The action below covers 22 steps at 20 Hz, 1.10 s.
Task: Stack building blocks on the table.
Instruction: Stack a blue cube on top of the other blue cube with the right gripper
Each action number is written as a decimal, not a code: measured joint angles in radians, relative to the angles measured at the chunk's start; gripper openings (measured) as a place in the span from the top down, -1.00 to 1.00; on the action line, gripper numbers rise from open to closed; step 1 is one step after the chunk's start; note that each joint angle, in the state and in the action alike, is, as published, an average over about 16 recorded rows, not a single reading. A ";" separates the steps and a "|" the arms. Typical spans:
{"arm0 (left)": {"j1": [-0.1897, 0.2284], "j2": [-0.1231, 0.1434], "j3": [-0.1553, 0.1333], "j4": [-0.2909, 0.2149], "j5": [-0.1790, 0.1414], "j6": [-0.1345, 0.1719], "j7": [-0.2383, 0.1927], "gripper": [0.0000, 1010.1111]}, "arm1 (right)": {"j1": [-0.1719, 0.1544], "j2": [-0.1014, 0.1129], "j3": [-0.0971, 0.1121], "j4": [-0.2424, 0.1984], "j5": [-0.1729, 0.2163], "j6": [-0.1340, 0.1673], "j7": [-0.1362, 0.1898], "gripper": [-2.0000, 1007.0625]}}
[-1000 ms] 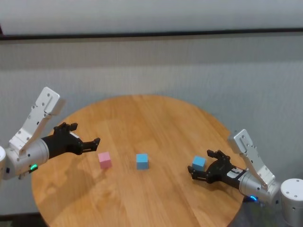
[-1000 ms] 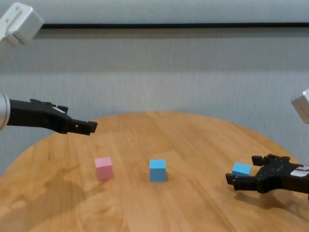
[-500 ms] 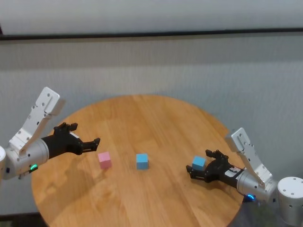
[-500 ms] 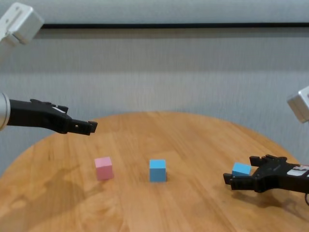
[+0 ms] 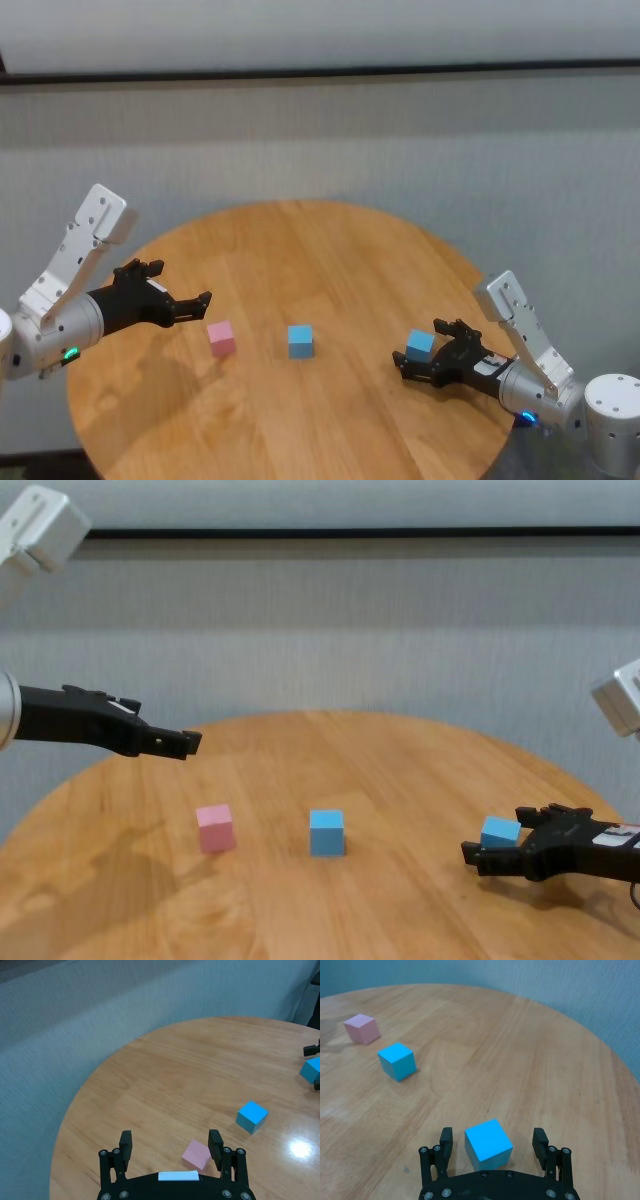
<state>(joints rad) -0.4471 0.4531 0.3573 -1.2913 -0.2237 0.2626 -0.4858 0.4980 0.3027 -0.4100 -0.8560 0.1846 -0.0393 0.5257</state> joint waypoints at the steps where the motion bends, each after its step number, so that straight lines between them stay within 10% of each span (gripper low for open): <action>1: 0.000 0.000 0.000 0.000 0.000 0.000 0.000 -0.98 | 0.000 0.000 0.000 0.000 -0.001 0.002 0.000 -1.00; 12: 0.000 0.000 0.000 0.000 0.000 0.000 0.000 -0.98 | 0.000 -0.004 0.002 -0.004 -0.005 0.020 -0.006 -0.83; 22: 0.000 0.000 0.000 0.000 0.000 0.000 0.000 -0.98 | -0.004 -0.007 0.008 -0.010 -0.002 0.027 -0.010 -0.30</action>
<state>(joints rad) -0.4472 0.4530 0.3573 -1.2913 -0.2237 0.2626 -0.4858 0.4938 0.2961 -0.4023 -0.8659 0.1822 -0.0118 0.5162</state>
